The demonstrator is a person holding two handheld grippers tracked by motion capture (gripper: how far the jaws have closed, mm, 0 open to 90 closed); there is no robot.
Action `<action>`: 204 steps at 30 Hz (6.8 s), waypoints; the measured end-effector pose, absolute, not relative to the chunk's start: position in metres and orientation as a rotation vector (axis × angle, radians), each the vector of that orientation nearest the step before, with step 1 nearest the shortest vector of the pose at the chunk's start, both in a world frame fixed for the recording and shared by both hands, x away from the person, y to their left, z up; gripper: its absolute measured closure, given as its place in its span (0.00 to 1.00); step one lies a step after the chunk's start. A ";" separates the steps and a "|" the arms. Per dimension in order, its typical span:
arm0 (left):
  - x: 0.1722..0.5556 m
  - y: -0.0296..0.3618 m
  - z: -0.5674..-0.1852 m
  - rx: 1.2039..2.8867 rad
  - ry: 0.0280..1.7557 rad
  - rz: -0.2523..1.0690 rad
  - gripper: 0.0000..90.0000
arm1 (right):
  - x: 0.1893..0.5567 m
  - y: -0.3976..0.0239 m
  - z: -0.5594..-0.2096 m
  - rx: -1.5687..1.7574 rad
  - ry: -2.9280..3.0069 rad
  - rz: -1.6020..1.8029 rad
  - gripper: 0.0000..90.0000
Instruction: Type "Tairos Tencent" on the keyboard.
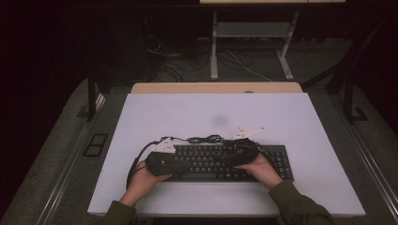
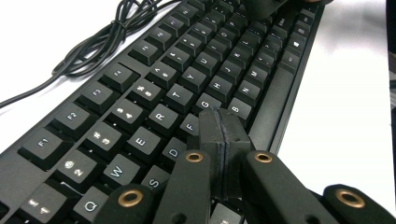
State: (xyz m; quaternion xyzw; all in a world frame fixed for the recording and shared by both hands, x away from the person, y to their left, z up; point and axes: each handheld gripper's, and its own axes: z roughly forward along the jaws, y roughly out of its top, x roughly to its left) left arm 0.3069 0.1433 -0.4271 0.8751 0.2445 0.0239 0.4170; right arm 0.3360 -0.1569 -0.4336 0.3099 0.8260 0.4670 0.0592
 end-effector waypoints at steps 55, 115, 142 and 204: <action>0.329 0.148 -0.436 2.177 0.733 0.168 0.99 | 0.335 -0.155 -0.434 0.933 2.510 1.406 0.28; 0.318 0.157 -0.429 2.080 0.779 0.220 0.35 | 0.318 -0.135 -0.426 0.830 2.623 1.451 0.99; 0.317 0.157 -0.430 2.078 0.781 0.222 0.33 | 0.307 -0.107 -0.438 0.812 2.716 1.342 0.99; 0.324 0.126 -0.428 2.119 0.674 0.163 0.99 | 0.324 -0.152 -0.431 0.923 2.517 1.468 0.31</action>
